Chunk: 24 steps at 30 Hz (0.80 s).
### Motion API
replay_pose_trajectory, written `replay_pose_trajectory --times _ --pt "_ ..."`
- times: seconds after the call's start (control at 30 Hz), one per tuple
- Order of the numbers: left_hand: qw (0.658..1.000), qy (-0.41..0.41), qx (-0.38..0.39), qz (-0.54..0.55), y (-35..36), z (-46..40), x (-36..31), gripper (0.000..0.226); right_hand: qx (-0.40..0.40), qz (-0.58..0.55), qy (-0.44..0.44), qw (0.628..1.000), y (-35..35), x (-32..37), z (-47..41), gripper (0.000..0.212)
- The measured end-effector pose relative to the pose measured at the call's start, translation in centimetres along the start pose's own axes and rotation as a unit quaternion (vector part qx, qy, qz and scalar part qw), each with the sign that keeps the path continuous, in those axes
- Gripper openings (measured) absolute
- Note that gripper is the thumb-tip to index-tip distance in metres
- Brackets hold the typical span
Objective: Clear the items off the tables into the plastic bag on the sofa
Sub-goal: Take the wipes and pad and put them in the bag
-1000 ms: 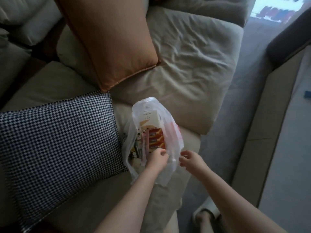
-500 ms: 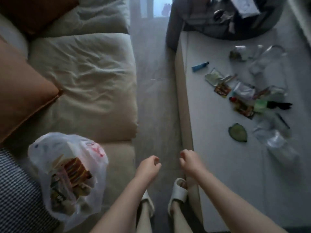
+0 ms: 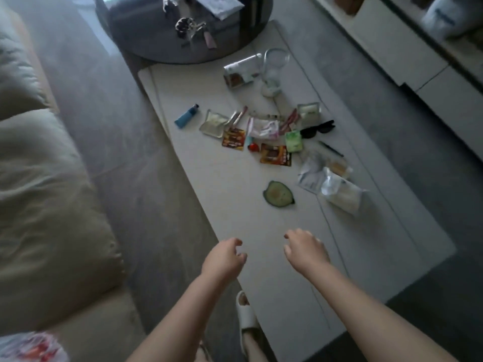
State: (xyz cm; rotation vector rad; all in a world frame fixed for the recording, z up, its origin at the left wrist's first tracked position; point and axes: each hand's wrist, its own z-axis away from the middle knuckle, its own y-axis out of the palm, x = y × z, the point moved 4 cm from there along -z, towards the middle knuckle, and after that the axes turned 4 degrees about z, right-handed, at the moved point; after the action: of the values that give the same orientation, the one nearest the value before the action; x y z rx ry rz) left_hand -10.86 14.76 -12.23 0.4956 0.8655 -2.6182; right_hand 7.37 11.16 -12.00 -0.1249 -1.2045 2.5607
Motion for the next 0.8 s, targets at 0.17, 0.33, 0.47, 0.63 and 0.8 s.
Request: replay_pose_trajectory --times 0.17,0.33,0.47,0.63,0.8 --pt "0.997 0.042 0.015 -0.071 1.2 -3.6 -4.9 0.044 -0.013 -0.027 0.044 0.999 -0.7 -5.2 -1.8 0.032" --pt "0.986 0.092 0.011 -0.136 2.0 -8.2 -9.3 0.045 -0.020 -0.051 0.105 0.993 -0.5 -10.4 -4.8 0.036" --pt "0.972 0.128 0.005 -0.196 3.1 -13.3 -12.0 0.041 -0.026 -0.065 0.140 0.988 -0.1 -13.9 -8.5 0.048" --pt "0.955 0.154 0.018 -0.252 5.5 -19.3 -13.8 0.042 -0.004 -0.072 0.180 0.981 1.3 -17.0 -13.3 0.072" --pt "0.934 0.171 0.020 -0.312 7.4 -24.1 -14.8 0.060 -0.022 -0.056 0.200 0.978 2.7 -18.1 -17.7 0.089"
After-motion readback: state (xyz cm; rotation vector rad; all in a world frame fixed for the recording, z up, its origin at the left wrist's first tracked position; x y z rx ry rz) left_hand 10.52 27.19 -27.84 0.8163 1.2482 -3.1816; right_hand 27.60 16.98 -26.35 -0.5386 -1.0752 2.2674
